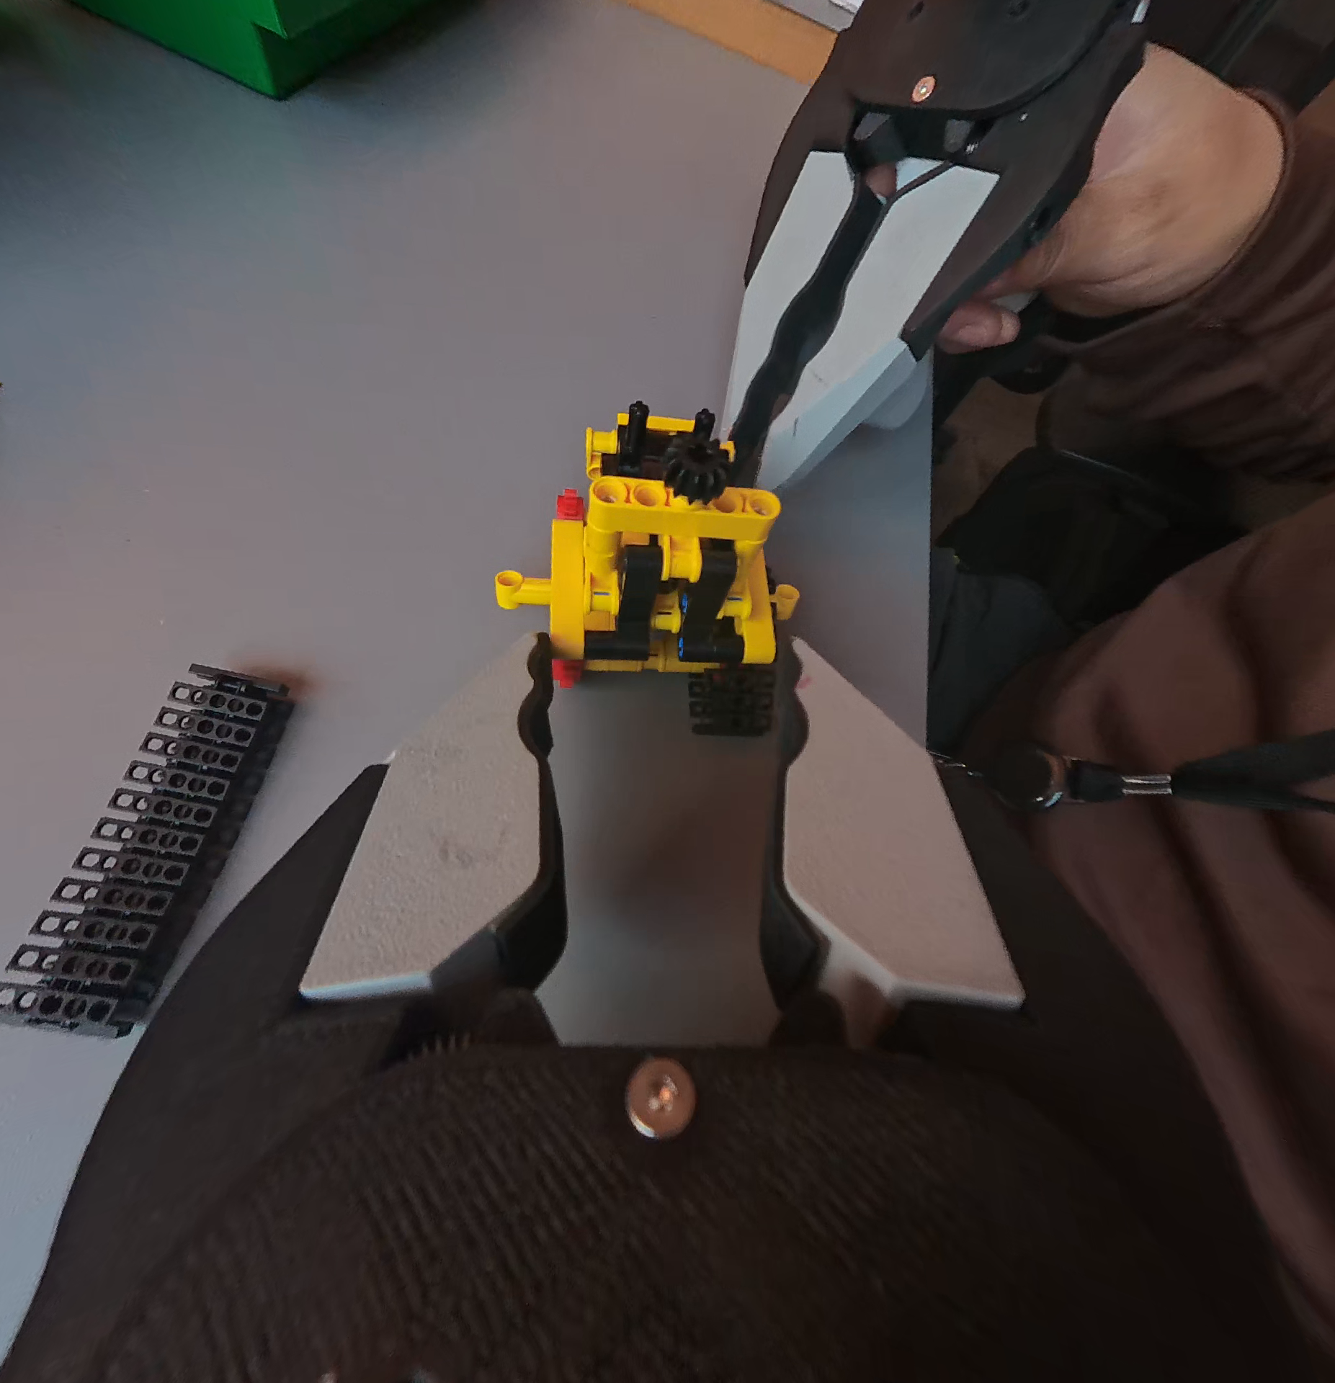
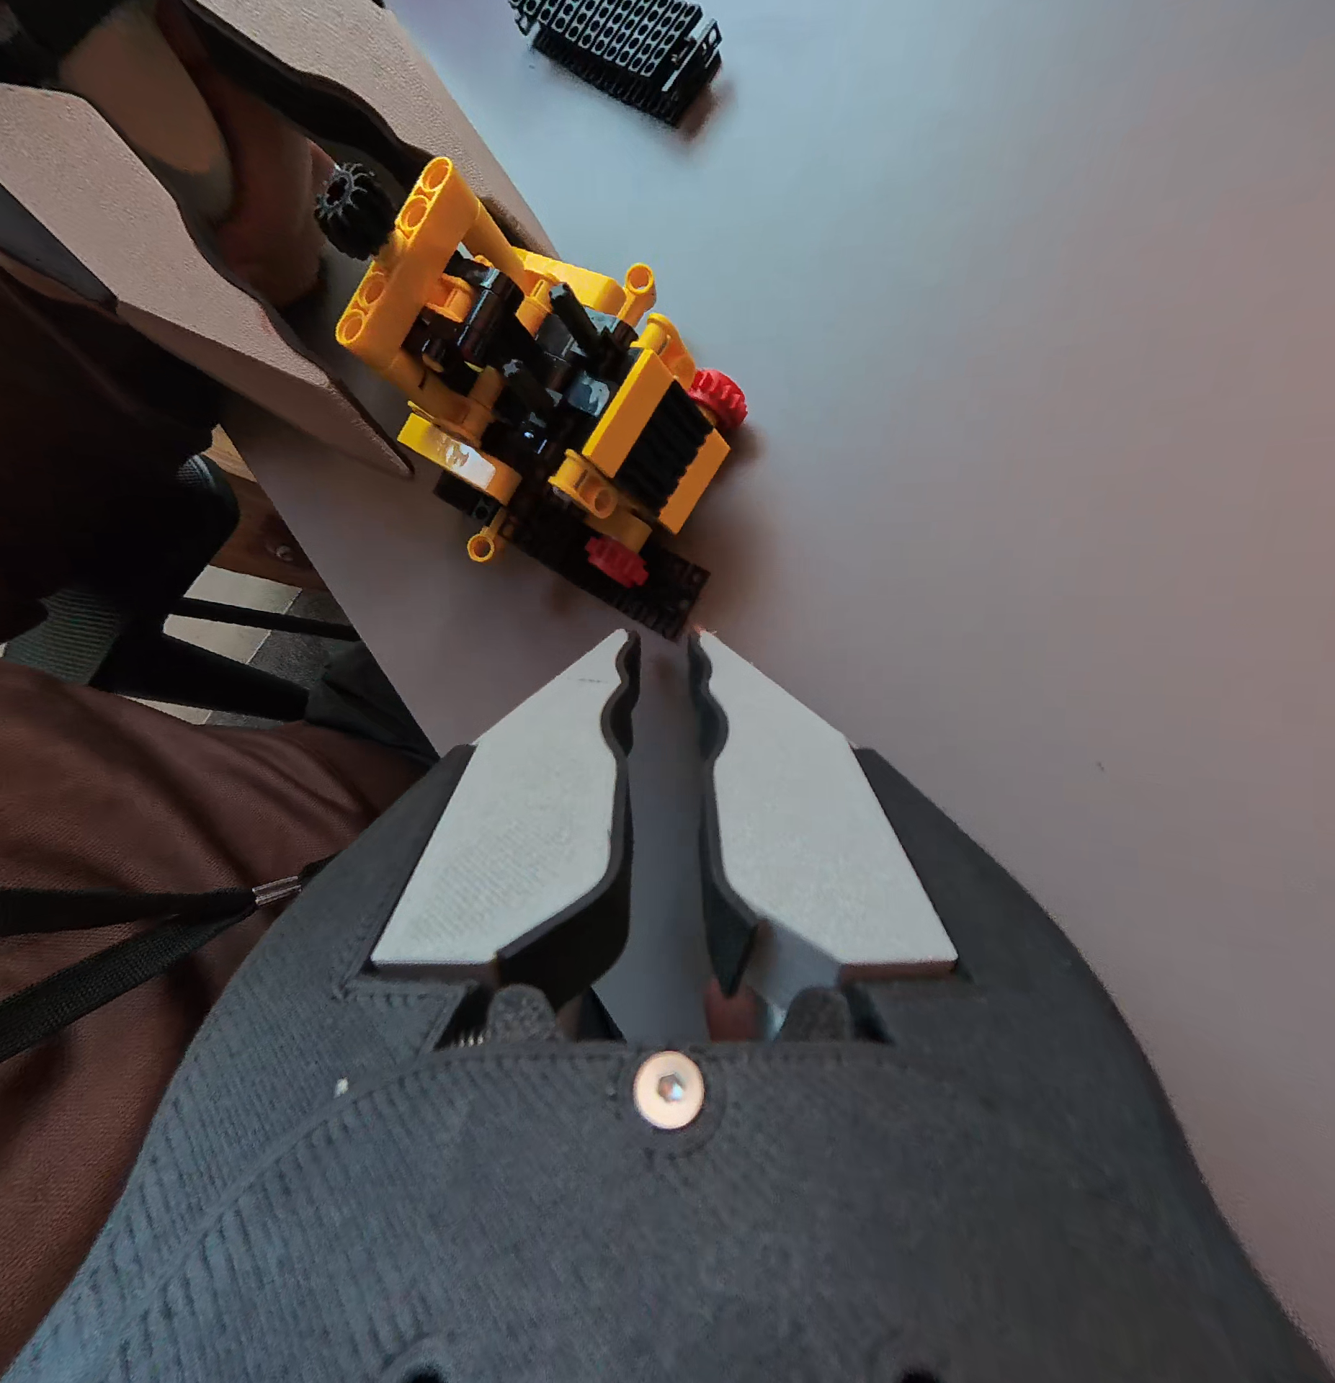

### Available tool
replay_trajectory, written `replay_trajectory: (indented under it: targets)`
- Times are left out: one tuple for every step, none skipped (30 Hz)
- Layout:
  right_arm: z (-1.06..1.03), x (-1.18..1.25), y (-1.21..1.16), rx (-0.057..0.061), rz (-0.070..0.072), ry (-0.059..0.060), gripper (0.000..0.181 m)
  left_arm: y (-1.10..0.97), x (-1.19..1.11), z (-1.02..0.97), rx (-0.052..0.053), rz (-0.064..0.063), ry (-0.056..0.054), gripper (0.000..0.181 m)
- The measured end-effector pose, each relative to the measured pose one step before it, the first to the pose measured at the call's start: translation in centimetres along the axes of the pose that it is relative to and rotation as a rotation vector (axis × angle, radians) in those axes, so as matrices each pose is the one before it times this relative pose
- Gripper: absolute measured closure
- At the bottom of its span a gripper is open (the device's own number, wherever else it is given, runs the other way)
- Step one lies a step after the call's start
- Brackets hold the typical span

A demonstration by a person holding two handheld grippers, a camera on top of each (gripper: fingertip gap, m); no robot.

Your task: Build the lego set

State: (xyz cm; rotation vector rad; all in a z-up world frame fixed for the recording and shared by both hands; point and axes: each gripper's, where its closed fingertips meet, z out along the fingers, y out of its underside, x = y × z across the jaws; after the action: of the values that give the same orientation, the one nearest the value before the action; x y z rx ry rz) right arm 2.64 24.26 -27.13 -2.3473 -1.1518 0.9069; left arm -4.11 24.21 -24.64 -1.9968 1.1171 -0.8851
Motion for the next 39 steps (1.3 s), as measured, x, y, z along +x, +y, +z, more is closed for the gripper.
replay_trajectory:
  targets:
    - [-0.048,0.110,0.020,0.0025,0.0057,0.0022,0.173,-0.091,-0.001,-0.086,0.0079,-0.0028,0.0017,0.124]
    - [0.000,0.096,-0.006,0.0022,0.0049,0.0007,0.174,-0.072,-0.016,-0.059,0.0064,-0.0032,0.0006,0.124]
    - [0.031,0.057,-0.029,0.0027,0.0037,-0.0008,0.176,-0.025,-0.008,-0.036,0.0035,-0.0036,0.0012,0.124]
    - [0.068,0.008,-0.053,0.0033,0.0017,-0.0025,0.177,-0.003,0.003,-0.013,0.0011,-0.0038,0.0015,0.124]
    - [0.093,-0.051,-0.023,0.0021,0.0024,-0.0042,0.178,-0.017,-0.032,0.003,0.0009,-0.0028,-0.0021,0.124]
    - [0.108,-0.094,-0.008,0.0004,0.0005,-0.0041,0.180,-0.036,-0.045,0.014,0.0020,-0.0014,-0.0050,0.123]
    - [0.096,-0.054,0.021,-0.0012,-0.0004,-0.0011,0.181,-0.089,0.017,0.019,0.0040,0.0004,-0.0011,0.122]
    - [0.027,-0.032,-0.011,0.0001,-0.0008,0.0015,0.181,-0.103,0.065,0.023,0.0042,0.0009,0.0021,0.123]
    - [-0.005,-0.024,0.007,-0.0023,-0.0018,0.0034,0.181,-0.079,0.055,0.039,0.0022,0.0010,0.0007,0.122]
    - [-0.017,-0.057,0.006,-0.0026,-0.0022,0.0046,0.181,-0.076,0.050,0.021,0.0022,0.0026,0.0000,0.122]
    - [-0.062,0.022,-0.010,-0.0021,-0.0062,0.0139,0.179,-0.091,0.042,0.001,0.0015,0.0044,-0.0002,0.122]
    - [-0.073,0.121,-0.015,-0.0010,-0.0125,0.0232,0.177,-0.102,0.007,-0.049,0.0008,0.0056,-0.0018,0.121]
    - [-0.075,0.108,0.004,-0.0034,-0.0121,0.0222,0.175,-0.182,-0.015,-0.096,0.0041,0.0058,-0.0022,0.121]
    - [-0.054,0.108,-0.055,0.0006,-0.0075,0.0174,0.172,-0.236,-0.018,-0.104,0.0061,0.0027,-0.0001,0.121]
    - [-0.032,0.142,-0.105,0.0050,-0.0027,0.0135,0.169,-0.244,0.020,-0.079,0.0067,0.0000,0.0041,0.121]
    - [0.025,0.131,-0.092,0.0049,-0.0001,0.0069,0.170,-0.197,0.036,0.004,0.0039,-0.0029,0.0076,0.121]
    - [0.065,0.043,-0.091,0.0074,0.0059,-0.0042,0.170,-0.077,0.050,0.097,-0.0017,-0.0054,0.0100,0.121]
    - [0.067,-0.084,-0.079,0.0067,0.0125,-0.0146,0.170,0.023,0.009,0.173,-0.0055,-0.0042,0.0073,0.121]
    - [0.058,-0.238,-0.013,0.0024,0.0122,-0.0205,0.170,0.090,-0.016,0.217,-0.0056,-0.0009,0.0022,0.121]
    - [0.063,-0.246,0.057,-0.0004,0.0077,-0.0177,0.171,0.147,0.031,0.217,-0.0069,0.0019,0.0017,0.121]
    - [0.044,-0.141,0.052,0.0000,0.0053,-0.0107,0.172,0.188,-0.012,0.195,-0.0085,0.0030,-0.0039,0.120]
    - [0.012,-0.069,0.020,0.0025,0.0053,-0.0062,0.172,0.208,-0.049,0.145,-0.0096,0.0053,-0.0069,0.120]
    - [-0.013,-0.045,0.021,0.0014,0.0068,-0.0077,0.172,0.152,-0.059,0.089,-0.0069,0.0052,-0.0070,0.120]
    - [-0.011,-0.002,0.025,0.0012,0.0078,-0.0087,0.173,0.065,-0.031,0.055,-0.0025,0.0033,-0.0049,0.120]
    - [0.003,0.008,0.037,0.0001,0.0088,-0.0101,0.175,0.004,-0.013,0.012,0.0011,0.0013,-0.0029,0.121]
    - [0.001,0.027,0.032,0.0011,0.0099,-0.0098,0.177,0.027,0.030,0.005,-0.0002,0.0019,0.0022,0.124]
    - [0.024,0.047,0.023,0.0018,0.0081,-0.0065,0.179,0.002,0.035,0.006,0.0013,-0.0023,0.0029,0.124]
    - [0.039,0.004,0.030,0.0014,0.0051,-0.0056,0.181,-0.010,0.012,0.009,0.0013,-0.0017,0.0011,0.124]
    - [0.048,-0.089,0.005,0.0020,0.0038,-0.0073,0.181,0.007,0.009,0.005,0.0003,-0.0001,0.0002,0.124]
    - [0.021,-0.097,-0.007,0.0012,0.0011,-0.0041,0.180,0.005,0.002,-0.009,0.0002,0.0003,-0.0001,0.124]
    - [-0.002,-0.029,0.006,-0.0013,-0.0021,0.0014,0.180,0.007,-0.008,-0.001,0.0006,0.0006,-0.0005,0.124]
    - [-0.015,-0.009,0.015,-0.0021,-0.0011,0.0007,0.180,0.004,0.013,-0.009,0.0008,0.0005,-0.0004,0.124]
    - [0.012,-0.004,-0.010,0.0007,0.0004,-0.0009,0.180,0.009,0.011,-0.002,0.0008,0.0004,0.0002,0.124]
    - [0.034,-0.011,-0.033,0.0028,0.0017,-0.0041,0.180,0.001,0.010,-0.007,0.0005,0.0000,0.0004,0.124]
    - [0.051,-0.071,-0.003,0.0025,0.0050,-0.0100,0.181,0.003,0.003,-0.020,0.0007,-0.0003,0.0009,0.124]
    - [0.036,-0.078,0.001,0.0014,0.0073,-0.0127,0.181,0.007,0.015,0.000,0.0004,-0.0007,0.0011,0.124]
    - [0.036,-0.061,0.011,0.0008,0.0062,-0.0111,0.181,0.013,0.012,-0.010,0.0002,-0.0008,0.0011,0.124]
    - [0.009,0.025,-0.007,0.0020,0.0039,-0.0052,0.181,0.010,0.020,-0.011,-0.0001,-0.0007,0.0007,0.124]
    - [-0.013,0.013,-0.013,0.0019,0.0033,-0.0060,0.181,0.005,0.004,-0.009,0.0003,-0.0002,-0.0002,0.124]
